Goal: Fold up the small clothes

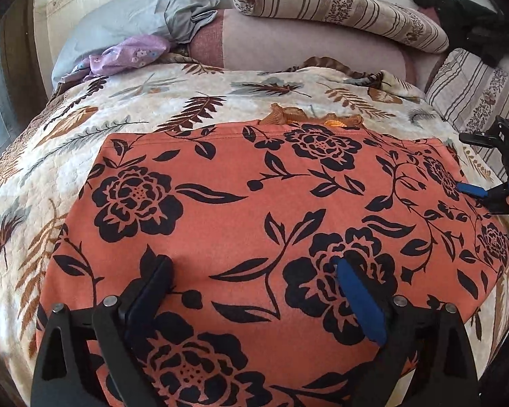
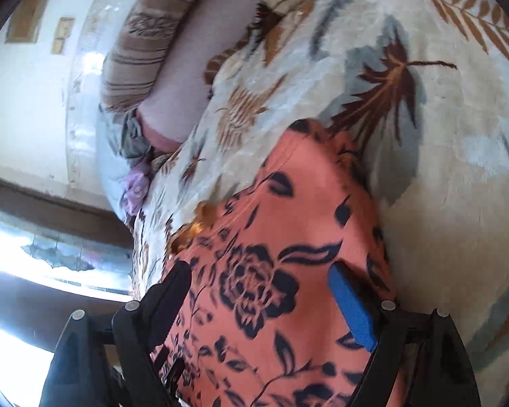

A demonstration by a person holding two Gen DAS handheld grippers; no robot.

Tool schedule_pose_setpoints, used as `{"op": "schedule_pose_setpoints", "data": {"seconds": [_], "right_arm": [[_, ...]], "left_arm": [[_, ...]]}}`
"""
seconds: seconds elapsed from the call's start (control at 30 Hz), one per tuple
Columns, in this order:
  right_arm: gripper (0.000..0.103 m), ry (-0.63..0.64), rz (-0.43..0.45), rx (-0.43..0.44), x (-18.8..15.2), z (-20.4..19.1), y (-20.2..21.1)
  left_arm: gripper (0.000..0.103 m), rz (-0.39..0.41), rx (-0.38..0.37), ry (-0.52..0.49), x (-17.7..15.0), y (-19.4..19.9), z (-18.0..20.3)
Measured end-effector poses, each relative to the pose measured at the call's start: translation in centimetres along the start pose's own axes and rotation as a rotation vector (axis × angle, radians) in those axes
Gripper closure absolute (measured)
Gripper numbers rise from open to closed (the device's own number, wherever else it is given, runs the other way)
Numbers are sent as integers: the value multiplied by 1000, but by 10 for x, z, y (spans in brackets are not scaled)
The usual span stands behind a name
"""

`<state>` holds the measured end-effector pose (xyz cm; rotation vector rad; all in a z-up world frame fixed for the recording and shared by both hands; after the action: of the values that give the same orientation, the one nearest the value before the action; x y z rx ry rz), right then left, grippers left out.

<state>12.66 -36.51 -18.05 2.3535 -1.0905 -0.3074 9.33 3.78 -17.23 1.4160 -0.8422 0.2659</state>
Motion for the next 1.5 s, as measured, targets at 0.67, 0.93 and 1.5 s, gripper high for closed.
{"op": "schedule_pose_setpoints", "data": {"seconds": [0.67, 0.93, 1.5], "right_arm": [[16, -70, 15, -35, -165, 40, 57], [15, -144, 64, 9, -145, 43, 51], [15, -147, 115, -9, -110, 37, 42]], "left_arm": [[5, -1, 33, -16, -5, 8, 6], [5, 11, 55, -29, -6, 8, 7], [2, -7, 50, -8, -3, 4, 7]]}}
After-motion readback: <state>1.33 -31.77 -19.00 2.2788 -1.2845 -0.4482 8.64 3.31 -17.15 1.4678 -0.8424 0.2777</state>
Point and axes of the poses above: each gripper's, at about its wrist camera, not at the fingertips, and y roughly against the way its jaws point, z to its right, x to its top, the point moved 7 cm from there along -y, roughly the way its jaws point, and after that the axes turned 10 degrees about -y, right-handed, at the moved point
